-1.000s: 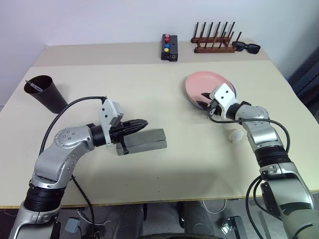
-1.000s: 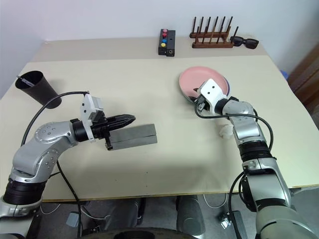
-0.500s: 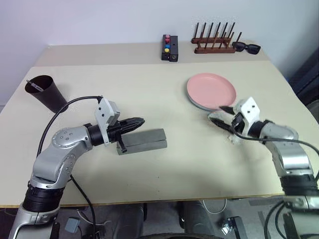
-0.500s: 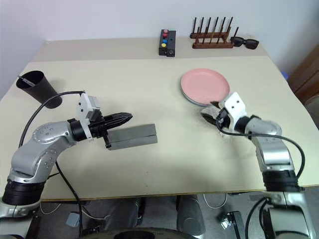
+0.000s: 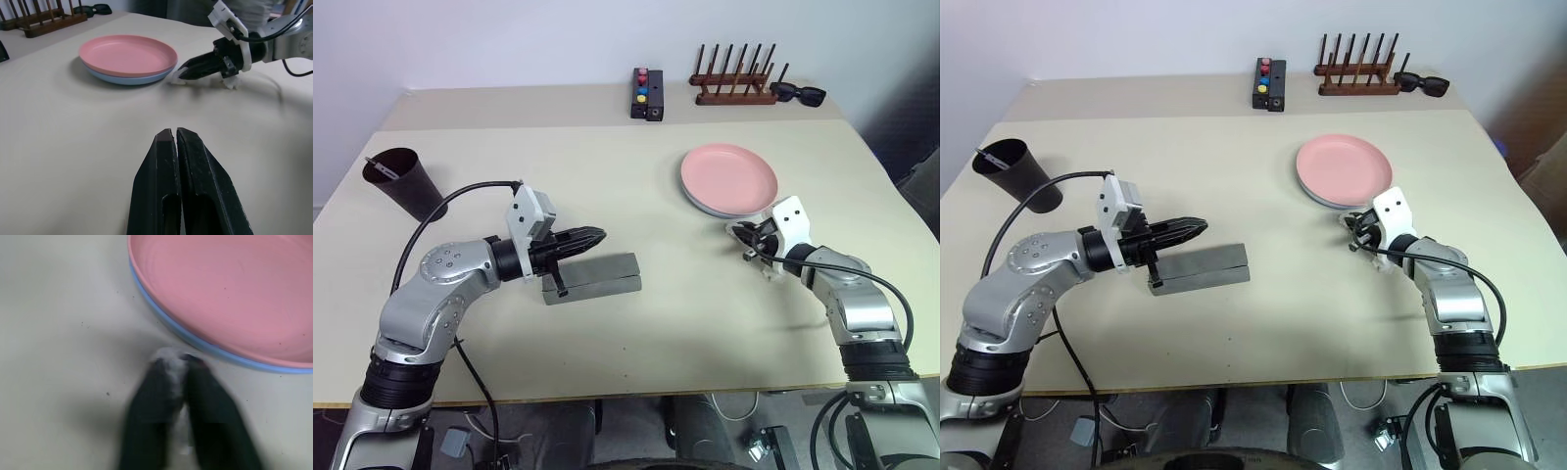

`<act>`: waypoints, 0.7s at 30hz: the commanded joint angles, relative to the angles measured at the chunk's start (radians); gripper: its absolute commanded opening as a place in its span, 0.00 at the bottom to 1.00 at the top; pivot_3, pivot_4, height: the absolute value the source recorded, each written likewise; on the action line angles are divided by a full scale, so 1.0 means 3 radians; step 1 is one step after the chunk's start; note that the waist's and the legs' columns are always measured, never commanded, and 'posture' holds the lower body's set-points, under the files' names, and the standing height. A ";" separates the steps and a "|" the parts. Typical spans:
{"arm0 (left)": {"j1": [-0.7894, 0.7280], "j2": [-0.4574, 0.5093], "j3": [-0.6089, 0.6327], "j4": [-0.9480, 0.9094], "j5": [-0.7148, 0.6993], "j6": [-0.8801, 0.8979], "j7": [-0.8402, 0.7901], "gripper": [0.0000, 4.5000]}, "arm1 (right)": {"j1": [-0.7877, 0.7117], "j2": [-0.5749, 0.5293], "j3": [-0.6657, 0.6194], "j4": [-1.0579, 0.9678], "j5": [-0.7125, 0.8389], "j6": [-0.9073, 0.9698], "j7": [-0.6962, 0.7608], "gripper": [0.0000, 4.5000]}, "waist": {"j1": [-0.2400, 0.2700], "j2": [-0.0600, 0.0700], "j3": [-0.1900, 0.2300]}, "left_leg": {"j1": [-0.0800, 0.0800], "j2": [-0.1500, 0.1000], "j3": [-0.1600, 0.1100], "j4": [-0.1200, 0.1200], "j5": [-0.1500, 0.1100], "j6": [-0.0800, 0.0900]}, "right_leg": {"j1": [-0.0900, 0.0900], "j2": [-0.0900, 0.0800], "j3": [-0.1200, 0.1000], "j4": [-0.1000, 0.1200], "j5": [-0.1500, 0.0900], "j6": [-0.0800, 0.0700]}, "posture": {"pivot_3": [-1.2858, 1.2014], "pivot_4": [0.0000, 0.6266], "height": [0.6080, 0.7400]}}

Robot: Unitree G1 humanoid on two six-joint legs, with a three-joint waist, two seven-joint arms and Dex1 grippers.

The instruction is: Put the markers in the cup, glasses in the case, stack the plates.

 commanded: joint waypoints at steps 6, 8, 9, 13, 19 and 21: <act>0.0042 0.0017 0.0085 -0.0140 -0.0050 -0.0012 0.0043 0.01 | 0.0103 -0.0249 -0.0147 -0.0695 0.0297 0.0092 0.0371 0.01 | -0.0002 0.0000 0.0000 | 0.0000 0.0000 0.0000 -0.0001 0.0000 0.0000 | 0.0000 0.0000 0.0000 0.0000 0.0000 0.0000 | 0.52 0.24 0.95; 0.0057 0.0006 0.0077 -0.0130 -0.0044 -0.0029 0.0040 0.01 | -0.0033 -0.0200 -0.0160 -0.0670 0.0288 0.0077 0.0279 0.01 | -0.0018 0.0000 0.0000 | 0.0001 0.0000 0.0000 0.0000 0.0000 0.0000 | 0.0000 0.0000 0.0000 0.0000 -0.0001 -0.0001 | 0.52 0.24 0.95; 0.0056 -0.0003 0.0068 -0.0117 -0.0039 -0.0040 0.0037 0.01 | -0.0115 -0.0171 -0.0152 -0.0607 0.0257 0.0055 0.0211 0.01 | -0.0021 0.0000 0.0000 | 0.0002 0.0000 0.0000 0.0000 0.0000 0.0000 | 0.0001 0.0000 0.0000 0.0001 -0.0002 -0.0003 | 0.52 0.24 0.95; 0.0068 -0.0047 0.0039 -0.0031 0.0009 -0.0139 0.0003 0.01 | -0.0566 0.0102 -0.0082 0.0087 -0.0038 -0.0287 -0.0295 0.01 | -0.0015 0.0000 0.0000 | 0.0003 0.0001 0.0001 0.0000 0.0000 0.0000 | 0.0000 0.0001 0.0000 0.0001 -0.0004 -0.0008 | 0.52 0.24 0.95; 0.0194 -0.0054 0.0048 -0.0012 0.0026 -0.0244 -0.0015 0.01 | -0.0881 0.0329 -0.0085 0.0868 -0.0156 -0.0754 -0.0489 0.01 | 0.0010 -0.0001 0.0000 | -0.0006 -0.0001 0.0000 -0.0005 0.0000 0.0000 | -0.0005 0.0000 0.0000 -0.0004 0.0000 0.0000 | 0.52 0.24 0.95; 0.0252 -0.0053 0.0062 -0.0026 0.0022 -0.0268 -0.0010 0.01 | -0.0955 0.0356 -0.0097 0.1039 -0.0162 -0.0829 -0.0516 0.15 | -0.0004 0.0000 0.0000 | -0.0009 -0.0002 0.0000 -0.0004 0.0000 0.0000 | -0.0007 -0.0001 0.0000 -0.0005 0.0001 0.0001 | 0.52 0.24 0.95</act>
